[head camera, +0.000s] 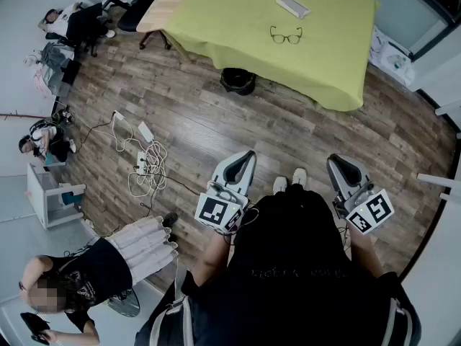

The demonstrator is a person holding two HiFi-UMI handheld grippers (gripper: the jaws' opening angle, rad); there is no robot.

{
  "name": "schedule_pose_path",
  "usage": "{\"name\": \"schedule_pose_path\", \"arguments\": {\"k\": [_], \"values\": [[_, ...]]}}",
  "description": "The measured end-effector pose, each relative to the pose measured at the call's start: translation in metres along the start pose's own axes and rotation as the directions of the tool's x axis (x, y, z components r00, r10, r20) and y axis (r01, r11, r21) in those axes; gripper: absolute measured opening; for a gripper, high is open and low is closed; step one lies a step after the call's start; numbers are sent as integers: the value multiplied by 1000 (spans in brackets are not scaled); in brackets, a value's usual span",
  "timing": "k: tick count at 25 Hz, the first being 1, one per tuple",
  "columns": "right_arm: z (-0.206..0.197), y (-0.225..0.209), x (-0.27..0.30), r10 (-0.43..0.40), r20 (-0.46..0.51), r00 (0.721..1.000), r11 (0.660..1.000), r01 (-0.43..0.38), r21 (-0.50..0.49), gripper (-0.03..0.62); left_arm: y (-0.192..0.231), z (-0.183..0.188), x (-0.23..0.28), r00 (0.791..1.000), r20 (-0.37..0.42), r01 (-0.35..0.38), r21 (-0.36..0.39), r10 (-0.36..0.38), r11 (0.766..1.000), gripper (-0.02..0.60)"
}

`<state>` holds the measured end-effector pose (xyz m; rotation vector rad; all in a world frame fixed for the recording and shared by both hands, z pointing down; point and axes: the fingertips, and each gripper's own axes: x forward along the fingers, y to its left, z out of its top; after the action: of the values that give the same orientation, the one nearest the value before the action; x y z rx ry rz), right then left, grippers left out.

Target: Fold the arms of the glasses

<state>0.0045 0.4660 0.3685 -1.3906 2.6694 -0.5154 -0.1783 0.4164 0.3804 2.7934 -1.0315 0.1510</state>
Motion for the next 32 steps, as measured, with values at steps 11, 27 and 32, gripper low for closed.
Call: {"name": "schedule_pose_path", "arguments": {"k": [11, 27, 32], "values": [[9, -42, -11, 84, 55, 995, 996, -85, 20, 32, -31, 16, 38, 1000, 8, 2, 10, -2, 1000, 20], [3, -94, 8, 54, -7, 999, 997, -54, 51, 32, -3, -5, 80, 999, 5, -43, -66, 43, 997, 20], [13, -115, 48, 32, -17, 999, 998, -31, 58, 32, 31, 1, 107, 1000, 13, -16, -53, 17, 998, 20]]}}
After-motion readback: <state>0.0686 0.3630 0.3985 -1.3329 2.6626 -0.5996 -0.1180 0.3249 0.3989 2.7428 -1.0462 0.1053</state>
